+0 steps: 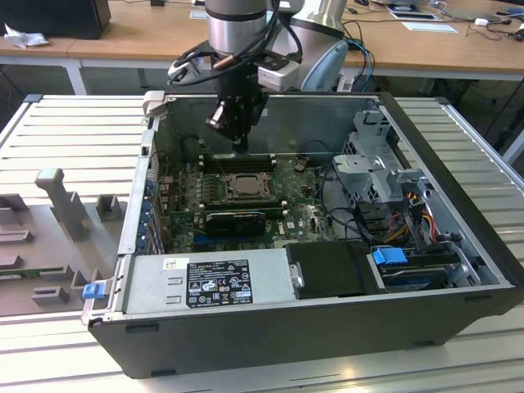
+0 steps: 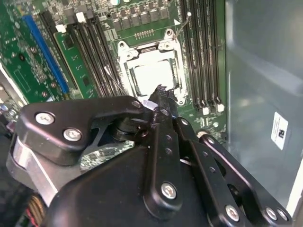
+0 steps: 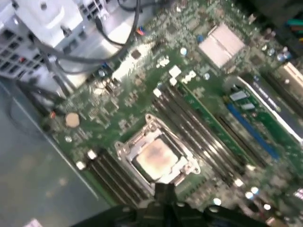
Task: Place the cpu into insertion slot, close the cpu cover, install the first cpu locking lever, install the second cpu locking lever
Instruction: 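Install the first cpu locking lever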
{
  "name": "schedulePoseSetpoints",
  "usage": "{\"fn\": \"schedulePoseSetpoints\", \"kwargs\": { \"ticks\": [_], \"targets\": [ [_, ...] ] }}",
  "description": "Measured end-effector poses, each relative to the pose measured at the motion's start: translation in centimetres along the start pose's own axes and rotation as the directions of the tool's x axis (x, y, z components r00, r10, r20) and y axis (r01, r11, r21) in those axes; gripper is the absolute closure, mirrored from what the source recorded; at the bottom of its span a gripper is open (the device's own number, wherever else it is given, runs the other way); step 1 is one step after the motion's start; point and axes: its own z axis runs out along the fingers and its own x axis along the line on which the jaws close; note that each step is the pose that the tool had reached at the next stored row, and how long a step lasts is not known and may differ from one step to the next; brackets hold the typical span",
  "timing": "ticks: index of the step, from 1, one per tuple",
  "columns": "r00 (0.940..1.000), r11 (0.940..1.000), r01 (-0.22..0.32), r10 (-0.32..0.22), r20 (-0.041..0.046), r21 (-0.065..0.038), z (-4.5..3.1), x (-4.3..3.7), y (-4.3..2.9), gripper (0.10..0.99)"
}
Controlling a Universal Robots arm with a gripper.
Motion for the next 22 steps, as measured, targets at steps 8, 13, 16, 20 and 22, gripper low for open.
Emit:
{"fn": "schedulePoseSetpoints", "kwargs": {
  "ticks": [8,13,16,20,22],
  "targets": [
    [0.9861,0.9861,-0.166,0.166,0.0037,-0.009,0.57,-0.03,-0.01,0.98],
    [0.9621,0.9621,-0.272,0.273,0.0051,-0.014,0.78,-0.04,-0.02,0.98],
    [0.9483,0.9482,-0.317,0.317,0.0058,-0.018,0.9,-0.04,-0.02,0.98],
    [0.9264,0.9263,-0.376,0.376,0.0062,-0.021,1.0,-0.05,-0.02,0.98],
    [0.9084,0.9083,-0.418,0.418,0.0064,-0.023,1.06,-0.05,-0.03,0.98]
  ]
}}
